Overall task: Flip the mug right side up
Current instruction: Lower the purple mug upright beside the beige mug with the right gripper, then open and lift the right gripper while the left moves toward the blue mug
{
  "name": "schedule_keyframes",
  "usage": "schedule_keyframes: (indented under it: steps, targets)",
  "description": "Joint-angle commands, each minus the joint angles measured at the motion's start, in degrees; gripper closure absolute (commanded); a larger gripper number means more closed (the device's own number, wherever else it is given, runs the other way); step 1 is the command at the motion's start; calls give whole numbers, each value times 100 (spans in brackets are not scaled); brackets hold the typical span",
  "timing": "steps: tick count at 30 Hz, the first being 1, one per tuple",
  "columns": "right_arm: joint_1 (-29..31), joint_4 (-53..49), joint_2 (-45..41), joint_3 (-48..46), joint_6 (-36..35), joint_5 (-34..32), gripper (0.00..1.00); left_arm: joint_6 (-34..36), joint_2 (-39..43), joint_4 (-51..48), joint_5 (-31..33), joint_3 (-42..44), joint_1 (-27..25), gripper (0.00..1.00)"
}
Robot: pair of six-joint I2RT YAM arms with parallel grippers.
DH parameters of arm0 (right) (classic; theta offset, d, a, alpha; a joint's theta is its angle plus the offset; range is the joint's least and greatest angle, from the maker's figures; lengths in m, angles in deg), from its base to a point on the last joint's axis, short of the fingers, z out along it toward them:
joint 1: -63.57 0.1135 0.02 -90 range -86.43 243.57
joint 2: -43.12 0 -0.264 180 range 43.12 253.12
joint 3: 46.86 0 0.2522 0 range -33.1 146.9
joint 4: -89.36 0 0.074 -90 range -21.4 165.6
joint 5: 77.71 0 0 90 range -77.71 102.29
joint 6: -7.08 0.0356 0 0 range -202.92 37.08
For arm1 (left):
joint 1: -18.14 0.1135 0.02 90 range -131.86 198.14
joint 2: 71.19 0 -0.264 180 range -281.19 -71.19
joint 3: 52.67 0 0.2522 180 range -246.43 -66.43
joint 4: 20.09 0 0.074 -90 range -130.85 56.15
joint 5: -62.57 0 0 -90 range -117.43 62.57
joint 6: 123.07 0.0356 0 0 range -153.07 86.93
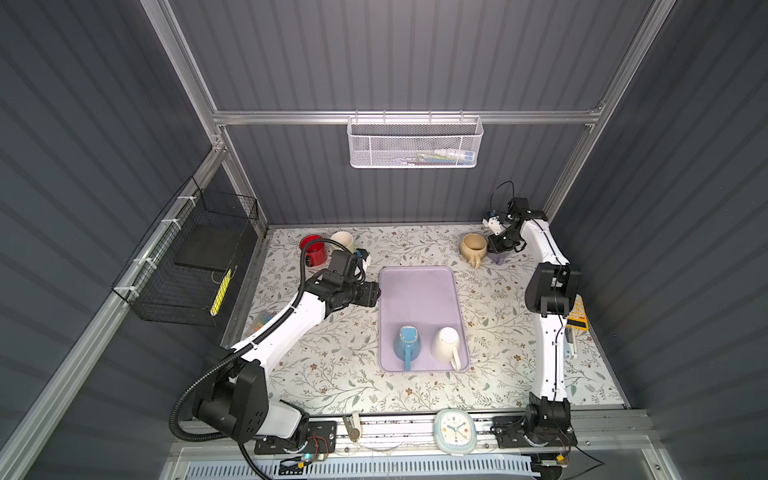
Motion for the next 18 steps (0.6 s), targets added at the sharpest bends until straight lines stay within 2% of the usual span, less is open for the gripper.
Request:
schedule_keyframes:
  steps: [1, 18]
  targets:
    - [32, -23, 18, 71, -8, -156, 76, -2, 20, -115, 48, -47, -22, 30]
    - [113, 146, -593, 49, 97, -490, 62, 51, 311, -37, 48, 175, -22, 30]
